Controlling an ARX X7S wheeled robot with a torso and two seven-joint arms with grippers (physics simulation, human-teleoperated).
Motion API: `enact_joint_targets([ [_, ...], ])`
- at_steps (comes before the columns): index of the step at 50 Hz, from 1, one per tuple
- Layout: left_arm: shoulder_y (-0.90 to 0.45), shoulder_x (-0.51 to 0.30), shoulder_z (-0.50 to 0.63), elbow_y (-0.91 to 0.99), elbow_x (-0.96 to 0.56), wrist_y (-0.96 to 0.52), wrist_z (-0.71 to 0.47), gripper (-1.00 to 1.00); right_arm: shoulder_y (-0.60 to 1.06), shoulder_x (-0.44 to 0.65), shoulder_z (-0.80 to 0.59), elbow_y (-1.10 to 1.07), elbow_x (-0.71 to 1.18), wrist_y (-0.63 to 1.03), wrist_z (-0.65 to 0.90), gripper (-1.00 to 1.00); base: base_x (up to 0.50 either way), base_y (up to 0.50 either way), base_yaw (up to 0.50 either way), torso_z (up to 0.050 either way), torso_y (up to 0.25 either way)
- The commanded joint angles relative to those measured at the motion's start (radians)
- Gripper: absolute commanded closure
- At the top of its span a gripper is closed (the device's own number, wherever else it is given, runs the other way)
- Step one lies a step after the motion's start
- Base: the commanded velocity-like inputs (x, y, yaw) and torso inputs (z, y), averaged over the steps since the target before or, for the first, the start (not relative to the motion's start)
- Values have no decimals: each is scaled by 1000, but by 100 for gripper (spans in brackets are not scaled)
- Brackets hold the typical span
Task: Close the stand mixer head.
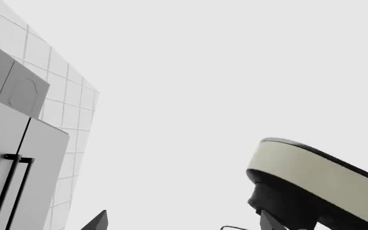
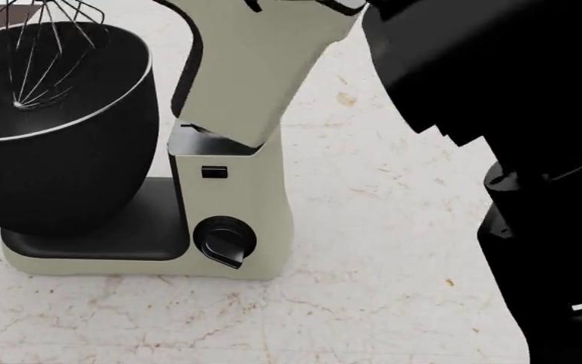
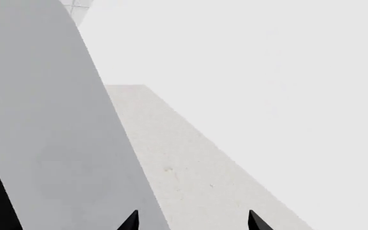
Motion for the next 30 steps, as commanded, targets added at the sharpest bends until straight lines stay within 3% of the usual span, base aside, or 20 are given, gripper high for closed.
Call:
enact_joint_targets([
  [1, 4, -18, -37, 19, -54, -1, 3, -100, 1, -261, -598, 349, 425, -54, -314, -100, 0, 0, 6, 0, 0],
  [3, 4, -20, -50, 23, -68, -4, 1, -100, -1, -261, -719, 324, 510, -61, -299, -100, 0, 0, 2, 0, 0],
  [6, 3, -23, -69, 31, -89, -10, -4, -100, -43, -261, -758, 290, 509, -52, -316, -100, 4, 0, 0, 0, 0],
  [14, 2, -28, -87, 39, -111, -15, -13, -100, -182, -261, -752, 297, 337, 3, -381, -100, 15, 5, 13, 0, 0],
  [30, 5, -33, -56, 34, -90, -5, -18, -100, -170, -261, -746, 362, 379, -35, -352, -100, 19, 9, 17, 0, 0],
])
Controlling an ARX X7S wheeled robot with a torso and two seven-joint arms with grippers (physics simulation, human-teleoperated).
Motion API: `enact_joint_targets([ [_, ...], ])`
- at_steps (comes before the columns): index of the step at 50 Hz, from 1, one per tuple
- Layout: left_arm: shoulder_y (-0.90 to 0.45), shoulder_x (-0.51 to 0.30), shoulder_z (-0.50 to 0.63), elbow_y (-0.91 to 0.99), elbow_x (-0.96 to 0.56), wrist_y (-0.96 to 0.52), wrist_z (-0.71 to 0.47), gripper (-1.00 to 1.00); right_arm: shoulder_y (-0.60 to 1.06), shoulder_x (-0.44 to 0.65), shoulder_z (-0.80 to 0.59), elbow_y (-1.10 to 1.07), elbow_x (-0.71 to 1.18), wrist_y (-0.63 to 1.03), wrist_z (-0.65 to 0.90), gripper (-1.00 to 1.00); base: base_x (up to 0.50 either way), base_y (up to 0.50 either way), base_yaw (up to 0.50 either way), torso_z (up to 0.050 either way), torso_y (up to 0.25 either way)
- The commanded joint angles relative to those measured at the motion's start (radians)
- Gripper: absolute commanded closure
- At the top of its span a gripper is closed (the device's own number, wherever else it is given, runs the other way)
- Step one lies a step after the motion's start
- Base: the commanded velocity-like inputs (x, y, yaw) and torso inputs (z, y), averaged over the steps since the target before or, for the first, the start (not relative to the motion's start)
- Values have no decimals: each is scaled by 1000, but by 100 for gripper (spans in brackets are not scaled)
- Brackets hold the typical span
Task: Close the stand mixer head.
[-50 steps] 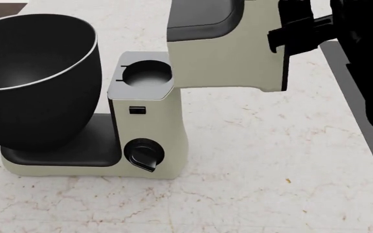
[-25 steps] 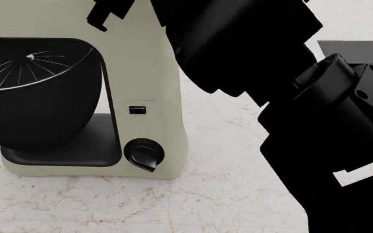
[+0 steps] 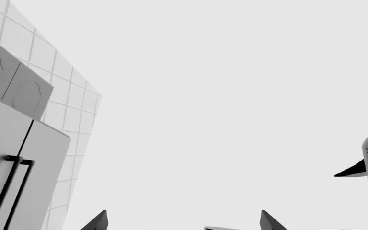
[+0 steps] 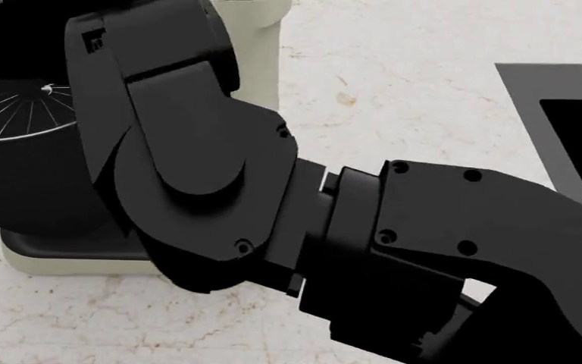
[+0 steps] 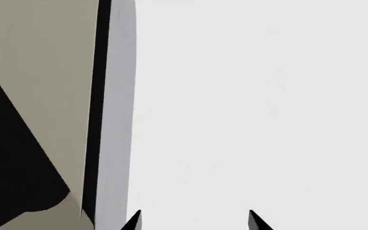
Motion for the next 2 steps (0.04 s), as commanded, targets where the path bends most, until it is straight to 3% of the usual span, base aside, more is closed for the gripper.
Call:
enact_joint_targets([
  [1, 3, -4, 15, -2, 6, 7, -3, -100, -211, -68, -143, 573, 1017, 42, -210, -100, 20, 10, 16, 0, 0],
  [2, 3, -4, 16, -2, 5, 6, -3, -100, -214, -68, -144, 577, 1018, 42, -208, -100, 19, 10, 16, 0, 0],
])
